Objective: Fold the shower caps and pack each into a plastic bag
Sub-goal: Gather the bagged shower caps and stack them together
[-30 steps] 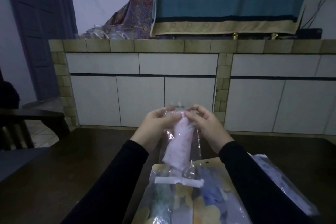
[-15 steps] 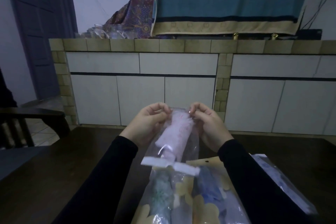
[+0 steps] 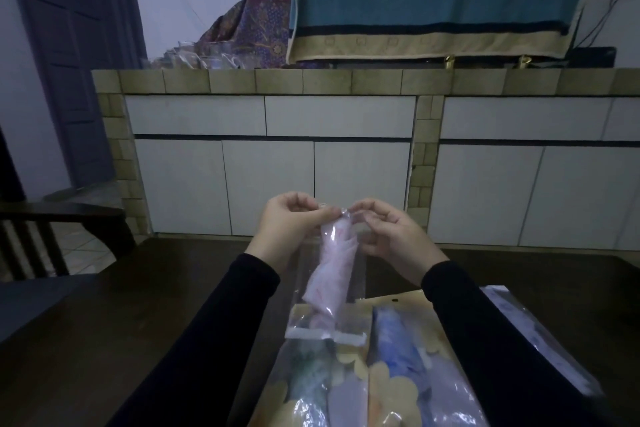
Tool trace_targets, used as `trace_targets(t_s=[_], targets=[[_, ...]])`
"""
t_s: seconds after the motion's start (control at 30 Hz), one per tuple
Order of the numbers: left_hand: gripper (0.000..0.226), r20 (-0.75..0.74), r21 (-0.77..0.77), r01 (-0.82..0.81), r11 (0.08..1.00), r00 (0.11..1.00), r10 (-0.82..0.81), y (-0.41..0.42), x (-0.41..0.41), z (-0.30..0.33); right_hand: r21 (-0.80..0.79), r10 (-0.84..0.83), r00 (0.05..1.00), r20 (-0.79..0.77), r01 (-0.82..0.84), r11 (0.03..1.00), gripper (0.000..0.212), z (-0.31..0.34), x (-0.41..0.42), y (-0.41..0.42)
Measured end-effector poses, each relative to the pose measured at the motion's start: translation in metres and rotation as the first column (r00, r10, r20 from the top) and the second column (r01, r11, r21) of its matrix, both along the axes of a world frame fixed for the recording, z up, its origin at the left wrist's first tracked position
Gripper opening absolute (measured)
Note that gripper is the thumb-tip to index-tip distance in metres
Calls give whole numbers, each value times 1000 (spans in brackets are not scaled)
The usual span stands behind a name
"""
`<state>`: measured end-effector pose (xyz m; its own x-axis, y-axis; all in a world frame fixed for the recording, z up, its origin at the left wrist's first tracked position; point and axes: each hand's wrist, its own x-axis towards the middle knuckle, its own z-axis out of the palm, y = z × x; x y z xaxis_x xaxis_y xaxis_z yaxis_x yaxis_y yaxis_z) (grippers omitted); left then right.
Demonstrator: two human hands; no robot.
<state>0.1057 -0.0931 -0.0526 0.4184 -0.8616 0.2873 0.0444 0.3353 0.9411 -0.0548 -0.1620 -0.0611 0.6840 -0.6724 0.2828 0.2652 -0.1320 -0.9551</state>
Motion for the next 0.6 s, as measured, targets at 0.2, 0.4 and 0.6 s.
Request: trace_targets(t_s=[0.2,0.4,0.6], targets=[[37,76,-65,-53,996,995,58,-1,-6,2,-100,-258,964,-69,251,963,30,2,9,6],[43,288,24,77,997,954,-81,13,2,22,-92,-237,971,-19,235,968,26,20,-1,12],[22,509,-89,-21,996,858,64,20,5,38,-217,-295,953,73,304,928,34,29,-3,21]])
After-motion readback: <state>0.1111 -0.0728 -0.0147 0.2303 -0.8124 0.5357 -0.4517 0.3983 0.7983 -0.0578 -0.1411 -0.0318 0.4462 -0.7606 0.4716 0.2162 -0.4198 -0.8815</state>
